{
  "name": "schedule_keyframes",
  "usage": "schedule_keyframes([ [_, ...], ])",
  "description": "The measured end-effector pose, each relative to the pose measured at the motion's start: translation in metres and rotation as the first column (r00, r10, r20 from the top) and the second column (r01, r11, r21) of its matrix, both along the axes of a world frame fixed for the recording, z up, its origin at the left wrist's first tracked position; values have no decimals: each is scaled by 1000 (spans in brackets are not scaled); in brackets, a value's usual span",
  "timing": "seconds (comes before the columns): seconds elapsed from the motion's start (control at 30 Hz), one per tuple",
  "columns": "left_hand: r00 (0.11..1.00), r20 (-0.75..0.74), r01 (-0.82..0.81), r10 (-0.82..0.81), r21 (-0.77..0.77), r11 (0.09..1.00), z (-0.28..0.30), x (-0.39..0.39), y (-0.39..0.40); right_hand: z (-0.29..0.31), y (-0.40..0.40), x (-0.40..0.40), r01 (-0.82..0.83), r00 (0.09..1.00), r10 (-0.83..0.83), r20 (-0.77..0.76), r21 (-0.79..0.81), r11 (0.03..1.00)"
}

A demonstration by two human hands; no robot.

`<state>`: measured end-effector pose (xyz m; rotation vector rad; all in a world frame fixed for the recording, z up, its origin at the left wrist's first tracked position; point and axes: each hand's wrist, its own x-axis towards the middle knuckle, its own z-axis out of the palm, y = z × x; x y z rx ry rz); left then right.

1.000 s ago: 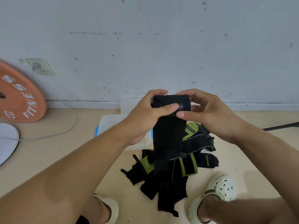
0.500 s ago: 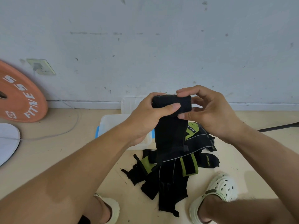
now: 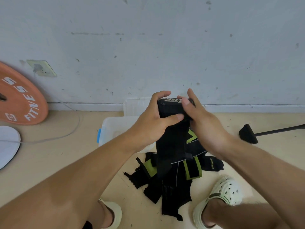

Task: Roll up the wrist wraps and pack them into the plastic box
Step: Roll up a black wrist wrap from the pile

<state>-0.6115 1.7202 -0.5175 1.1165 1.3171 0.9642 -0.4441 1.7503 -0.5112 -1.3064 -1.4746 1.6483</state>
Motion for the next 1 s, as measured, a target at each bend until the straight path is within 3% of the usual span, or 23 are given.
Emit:
schedule_keyframes([
  [0.07,1000,-20,20,-21,-19,1000,-2,0,-4,-7,-8,-5,-14,997,13,76,21,1000],
  [0.23,999,-23,41,-43,-79,996,-6,0,-7,-16,-8,-4,-16,999,17,34,-50,999],
  [0.37,1000,13,24,-23,-101,995,-5,1,-5,-12,1,1,-46,995,47,86,-18,999],
  [0.6,995,72,-61,67,-89,994,-1,0,3,9,20,14,-82,997,82,1,96,992],
  [0.73,996,83,-18,29,-141,990,-2,3,5,9,19,15,-50,996,61,-59,176,983],
  [0.87,999,43,-27,29,-60,998,-5,3,4,11,21,18,-63,995,74,-70,154,986],
  [1.0,998,-49,-34,38,80,996,-4,2,3,15,19,19,-61,997,62,-41,29,998],
])
